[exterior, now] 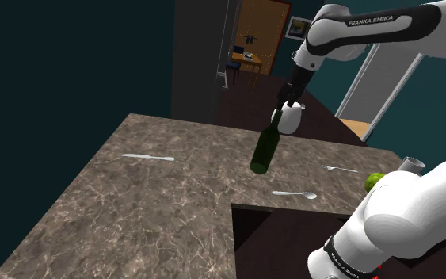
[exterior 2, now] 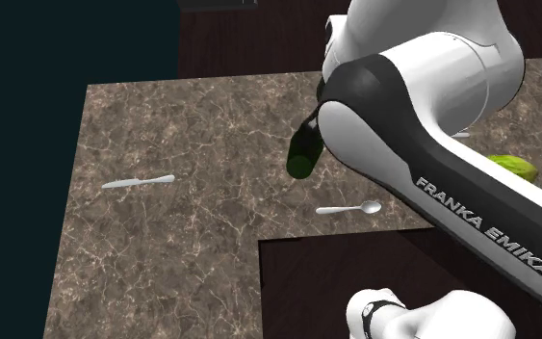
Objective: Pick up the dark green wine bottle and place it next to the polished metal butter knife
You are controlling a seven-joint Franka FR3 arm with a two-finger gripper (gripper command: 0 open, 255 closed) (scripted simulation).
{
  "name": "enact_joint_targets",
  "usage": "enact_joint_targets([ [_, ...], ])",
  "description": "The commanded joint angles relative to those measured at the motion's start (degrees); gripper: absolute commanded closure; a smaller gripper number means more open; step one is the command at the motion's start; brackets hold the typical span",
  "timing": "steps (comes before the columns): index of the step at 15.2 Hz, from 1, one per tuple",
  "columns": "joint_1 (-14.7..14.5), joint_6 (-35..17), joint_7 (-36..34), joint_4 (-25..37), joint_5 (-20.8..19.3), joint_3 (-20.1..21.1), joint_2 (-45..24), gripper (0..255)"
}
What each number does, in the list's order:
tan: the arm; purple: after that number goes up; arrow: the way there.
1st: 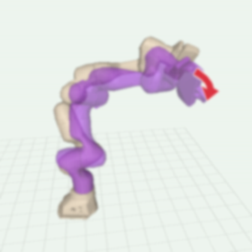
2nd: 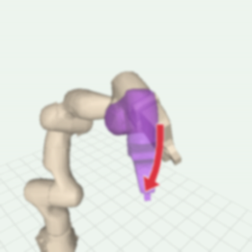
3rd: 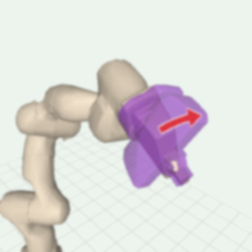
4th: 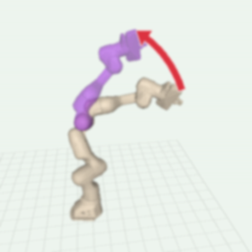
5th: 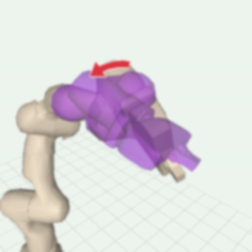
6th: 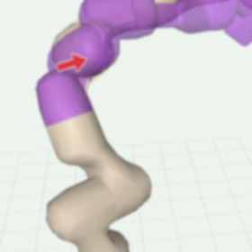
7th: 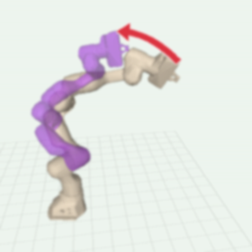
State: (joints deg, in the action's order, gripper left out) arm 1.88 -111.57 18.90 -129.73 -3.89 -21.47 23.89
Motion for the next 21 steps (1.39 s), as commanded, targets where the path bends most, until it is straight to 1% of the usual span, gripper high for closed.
enact_joint_targets([
  [1,-0.2,-2.0,3.6,1.4,0.9,-2.4,-3.8,0],
  [2,-0.3,-2.8,5.3,2.2,1.5,-3.6,-5.8,0],
  [3,-0.3,-2.9,5.4,2.2,1.5,-3.6,-5.9,0],
  [10,-0.5,-8.9,6.0,-1.9,2.3,-4.1,-8.0,0],
  [18,-0.5,-8.9,6.0,-1.8,2.3,-4.1,-8.0,0],
  [19,-0.5,-8.9,6.0,-1.8,2.3,-4.1,-8.0,255],
  [21,-0.5,-8.9,6.0,-1.8,2.3,-4.1,-8.0,255],
])
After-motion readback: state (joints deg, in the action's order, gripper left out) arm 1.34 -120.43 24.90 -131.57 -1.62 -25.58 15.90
